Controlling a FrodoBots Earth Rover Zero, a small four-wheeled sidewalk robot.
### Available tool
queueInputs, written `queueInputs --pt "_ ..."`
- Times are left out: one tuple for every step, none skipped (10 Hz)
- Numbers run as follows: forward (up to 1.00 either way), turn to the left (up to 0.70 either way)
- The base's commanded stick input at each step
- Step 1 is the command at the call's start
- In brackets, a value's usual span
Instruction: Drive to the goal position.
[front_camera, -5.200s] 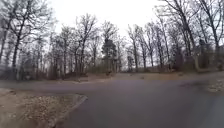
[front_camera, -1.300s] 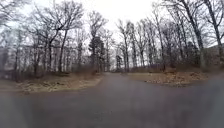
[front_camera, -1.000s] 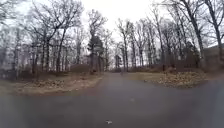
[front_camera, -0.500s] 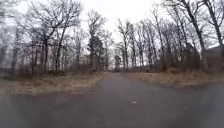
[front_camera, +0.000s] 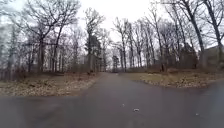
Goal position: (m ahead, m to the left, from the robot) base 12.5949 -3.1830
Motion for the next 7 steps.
queueInputs --pt "1.0 0.0" --pt "1.0 0.0" --pt "1.0 0.0" --pt "1.0 0.0" --pt "1.0 0.0" --pt "1.0 0.0" --pt "1.0 0.0"
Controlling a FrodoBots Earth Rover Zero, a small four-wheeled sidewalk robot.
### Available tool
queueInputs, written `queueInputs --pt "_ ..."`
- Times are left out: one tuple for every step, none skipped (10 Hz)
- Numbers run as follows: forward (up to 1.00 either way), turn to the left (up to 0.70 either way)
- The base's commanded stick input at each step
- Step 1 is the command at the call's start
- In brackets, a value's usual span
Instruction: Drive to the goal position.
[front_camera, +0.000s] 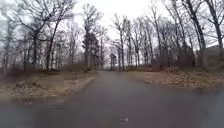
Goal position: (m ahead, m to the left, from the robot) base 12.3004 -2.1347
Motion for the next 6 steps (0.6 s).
queueInputs --pt "1.0 0.0" --pt "1.0 0.0" --pt "1.0 0.0" --pt "1.0 0.0" --pt "1.0 0.0" --pt "1.0 0.0"
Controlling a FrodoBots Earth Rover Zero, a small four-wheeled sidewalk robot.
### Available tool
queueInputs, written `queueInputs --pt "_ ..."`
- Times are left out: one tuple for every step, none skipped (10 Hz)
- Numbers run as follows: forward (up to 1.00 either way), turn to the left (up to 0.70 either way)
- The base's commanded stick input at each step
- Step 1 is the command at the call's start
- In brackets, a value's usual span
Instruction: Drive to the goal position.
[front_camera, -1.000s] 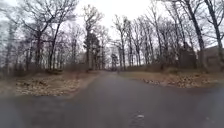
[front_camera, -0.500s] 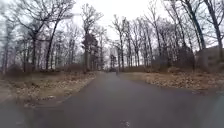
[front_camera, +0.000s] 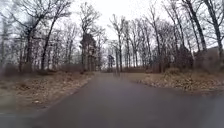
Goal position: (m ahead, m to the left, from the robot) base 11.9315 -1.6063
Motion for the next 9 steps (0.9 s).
queueInputs --pt "1.0 0.0" --pt "1.0 0.0" --pt "1.0 0.0" --pt "1.0 0.0" --pt "1.0 0.0" --pt "1.0 0.0" --pt "1.0 0.0" --pt "1.0 0.0" --pt "1.0 0.0"
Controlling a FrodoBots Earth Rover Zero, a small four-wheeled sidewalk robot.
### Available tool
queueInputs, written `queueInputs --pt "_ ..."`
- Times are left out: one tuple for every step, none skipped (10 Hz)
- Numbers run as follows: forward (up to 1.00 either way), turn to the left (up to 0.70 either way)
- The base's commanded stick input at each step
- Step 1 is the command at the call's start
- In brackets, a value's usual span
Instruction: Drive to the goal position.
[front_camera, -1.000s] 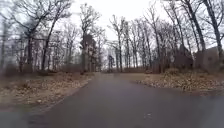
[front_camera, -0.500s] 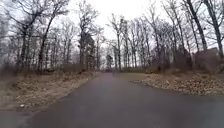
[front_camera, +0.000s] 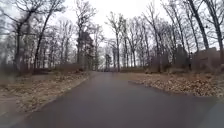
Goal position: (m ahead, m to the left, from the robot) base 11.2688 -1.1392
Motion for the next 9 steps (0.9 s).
queueInputs --pt "1.0 0.0" --pt "1.0 0.0" --pt "1.0 0.0" --pt "1.0 0.0" --pt "1.0 0.0" --pt "1.0 0.0" --pt "1.0 0.0" --pt "1.0 0.23" --pt "1.0 0.4"
